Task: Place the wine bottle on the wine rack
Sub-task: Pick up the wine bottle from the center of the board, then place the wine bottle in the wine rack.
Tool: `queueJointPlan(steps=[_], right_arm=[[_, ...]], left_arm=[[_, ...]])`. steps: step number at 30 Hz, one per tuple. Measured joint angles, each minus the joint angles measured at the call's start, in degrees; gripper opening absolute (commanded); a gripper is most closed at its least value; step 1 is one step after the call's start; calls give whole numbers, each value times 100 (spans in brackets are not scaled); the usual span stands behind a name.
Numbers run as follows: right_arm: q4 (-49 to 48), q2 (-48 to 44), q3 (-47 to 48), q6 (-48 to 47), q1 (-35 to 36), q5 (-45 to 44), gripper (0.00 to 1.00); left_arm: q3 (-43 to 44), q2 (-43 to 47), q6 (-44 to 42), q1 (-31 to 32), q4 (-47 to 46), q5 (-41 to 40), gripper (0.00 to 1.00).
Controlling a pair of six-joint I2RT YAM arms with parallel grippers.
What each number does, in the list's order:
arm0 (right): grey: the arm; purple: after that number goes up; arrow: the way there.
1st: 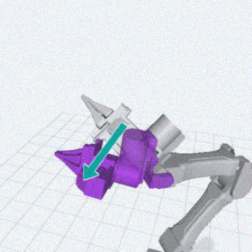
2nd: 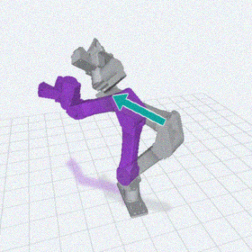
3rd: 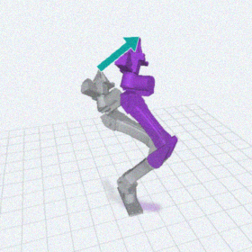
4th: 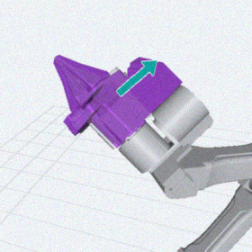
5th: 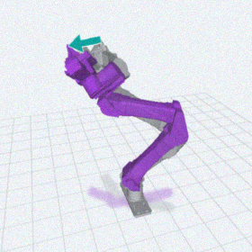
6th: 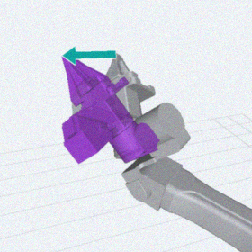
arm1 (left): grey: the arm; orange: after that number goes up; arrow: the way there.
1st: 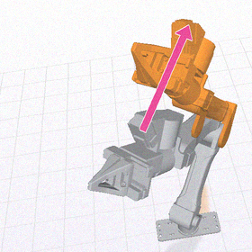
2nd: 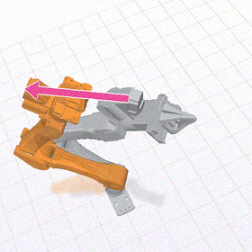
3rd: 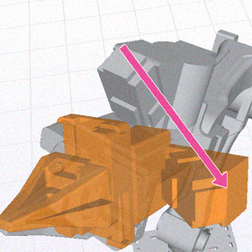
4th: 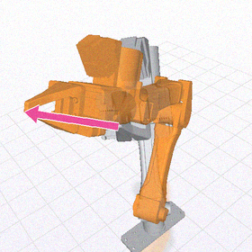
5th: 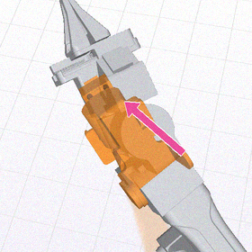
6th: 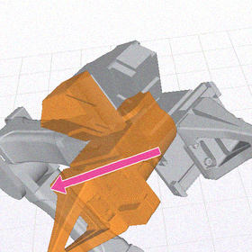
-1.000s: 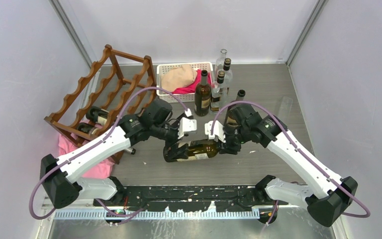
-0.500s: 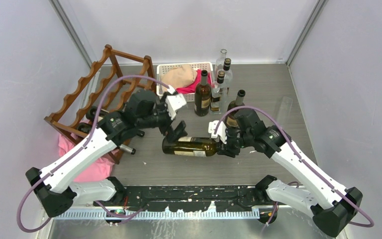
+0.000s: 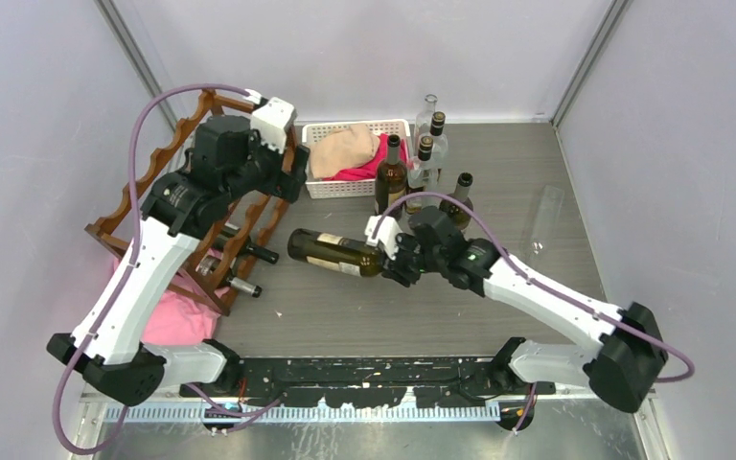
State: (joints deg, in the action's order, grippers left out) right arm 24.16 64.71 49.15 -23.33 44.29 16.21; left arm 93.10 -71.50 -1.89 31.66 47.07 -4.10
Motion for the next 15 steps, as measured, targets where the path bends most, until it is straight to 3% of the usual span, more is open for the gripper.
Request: queueJointPlan(steps=[8, 15], right_arm=[[-1008, 1305, 122, 546, 125, -481, 1], [-1565, 2041, 522, 817, 125, -599, 1]], left_arm=[[66, -243, 87, -1080, 457, -254, 87], [-17, -369, 52, -1508, 505, -343, 87]])
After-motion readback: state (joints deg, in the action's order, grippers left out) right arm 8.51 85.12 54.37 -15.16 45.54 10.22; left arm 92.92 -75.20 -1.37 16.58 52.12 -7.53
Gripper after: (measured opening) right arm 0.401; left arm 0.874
